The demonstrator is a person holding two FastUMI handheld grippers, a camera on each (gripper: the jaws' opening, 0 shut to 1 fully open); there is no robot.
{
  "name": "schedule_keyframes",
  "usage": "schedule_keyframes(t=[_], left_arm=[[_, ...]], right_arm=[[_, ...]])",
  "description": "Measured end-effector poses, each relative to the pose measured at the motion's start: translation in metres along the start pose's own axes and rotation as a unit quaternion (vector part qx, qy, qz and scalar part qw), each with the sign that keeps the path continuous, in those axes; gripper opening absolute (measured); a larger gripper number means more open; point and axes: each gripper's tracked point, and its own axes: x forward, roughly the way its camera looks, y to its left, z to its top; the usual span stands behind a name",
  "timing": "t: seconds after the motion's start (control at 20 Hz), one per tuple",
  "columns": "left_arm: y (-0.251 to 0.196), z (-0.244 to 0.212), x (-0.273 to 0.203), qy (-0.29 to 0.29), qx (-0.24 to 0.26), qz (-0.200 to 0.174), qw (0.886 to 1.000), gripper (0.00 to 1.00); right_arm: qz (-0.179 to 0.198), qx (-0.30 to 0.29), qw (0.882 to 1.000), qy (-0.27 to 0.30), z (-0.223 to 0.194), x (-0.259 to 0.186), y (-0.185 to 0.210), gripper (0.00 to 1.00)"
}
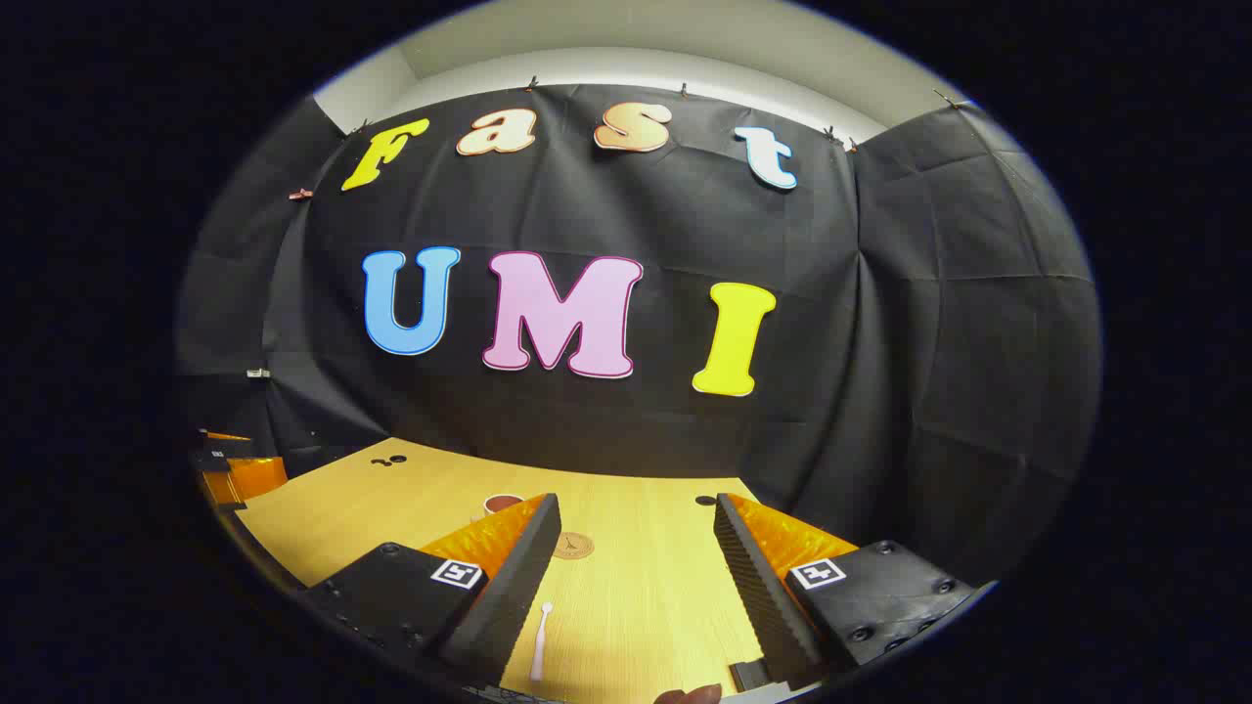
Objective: Put the toothbrush and toothpaste on the desktop into the cup, then pick up the cup and place it on the coaster on the desktop.
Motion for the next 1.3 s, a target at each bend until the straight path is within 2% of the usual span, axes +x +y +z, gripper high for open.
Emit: schedule_keyframes(t=[0.05, 0.3, 0.7, 0.8, 0.9, 1.1, 1.25, 1.3], left_arm=[[0.001, -0.003, 0.000, 0.008, 0.005, 0.000, 1.000, 0.98], [-0.007, -0.028, -0.006, 0.044, 0.012, -0.008, 0.999, 0.97], [-0.014, -0.051, 0.008, 0.087, 0.004, -0.015, 0.996, 0.98], [-0.021, -0.063, 0.016, 0.107, -0.001, -0.026, 0.994, 0.97], [-0.032, -0.090, 0.026, 0.157, -0.012, -0.048, 0.986, 0.96], [-0.039, -0.140, 0.053, 0.245, -0.039, -0.062, 0.967, 0.96], [-0.043, -0.171, 0.076, 0.295, -0.042, -0.065, 0.952, 0.96], [-0.044, -0.178, 0.083, 0.309, -0.040, -0.066, 0.948, 0.96]], right_arm=[[0.001, -0.001, 1.000, 0.005, -0.004, 0.000, 0.001, 0.97], [0.004, -0.007, 1.000, 0.023, -0.017, -0.002, 0.004, 0.97], [0.000, -0.014, 0.999, 0.033, -0.023, 0.004, 0.000, 0.97], [0.000, -0.012, 0.999, 0.036, -0.025, 0.005, -0.002, 0.97], [-0.002, -0.014, 0.999, 0.036, -0.026, 0.006, -0.006, 0.97], [-0.005, -0.020, 0.999, 0.040, -0.028, 0.006, -0.016, 0.97], [-0.004, -0.026, 0.999, 0.047, -0.034, 0.002, -0.025, 0.97], [-0.005, -0.029, 0.998, 0.050, -0.035, 0.002, -0.028, 1.00]])
